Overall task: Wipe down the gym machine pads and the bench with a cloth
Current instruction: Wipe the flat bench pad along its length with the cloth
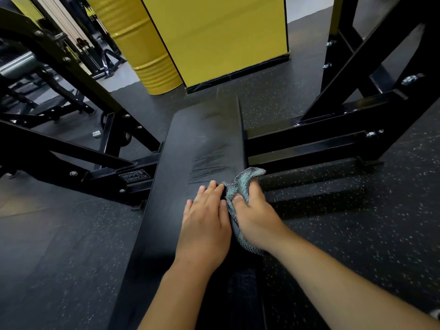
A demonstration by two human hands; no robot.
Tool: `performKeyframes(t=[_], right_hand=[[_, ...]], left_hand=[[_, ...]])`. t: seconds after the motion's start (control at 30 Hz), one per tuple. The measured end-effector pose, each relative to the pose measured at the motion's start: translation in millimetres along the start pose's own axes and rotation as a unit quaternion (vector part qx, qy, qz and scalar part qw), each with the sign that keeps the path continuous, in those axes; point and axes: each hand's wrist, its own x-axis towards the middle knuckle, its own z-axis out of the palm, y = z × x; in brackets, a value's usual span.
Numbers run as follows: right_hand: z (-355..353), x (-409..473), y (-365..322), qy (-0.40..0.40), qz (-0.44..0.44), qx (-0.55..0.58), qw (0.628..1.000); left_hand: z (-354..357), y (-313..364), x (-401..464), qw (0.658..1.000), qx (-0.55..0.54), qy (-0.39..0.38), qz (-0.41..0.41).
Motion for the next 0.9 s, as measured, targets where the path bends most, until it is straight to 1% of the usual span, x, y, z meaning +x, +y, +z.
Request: performKeyframes(t=[0.17, 0.63, 0.77, 0.9], right_hand=[[-2.7, 30.8, -7.1, 0.005, 0.024, -0.020, 0.999], [-14.9, 124.3, -43.4, 0.026, 0.049, -0.053, 0.997], [-17.2, 136.6, -49.6, 0.035, 0.048, -0.063, 0.996], [-19.2, 130.6, -46.9, 0.033, 0.036, -0.051, 0.997]], left_hand=[[0.9, 0.4, 4.8, 1.000, 0.001, -0.003, 0.000], [2.1, -1.7, 10.5, 1.000, 0.012, 0.002, 0.017], [1.7, 0.5, 29.9, 1.000, 0.004, 0.004, 0.023], [3.0, 6.8, 51.2, 1.000, -0.002, -0.002, 0.016]])
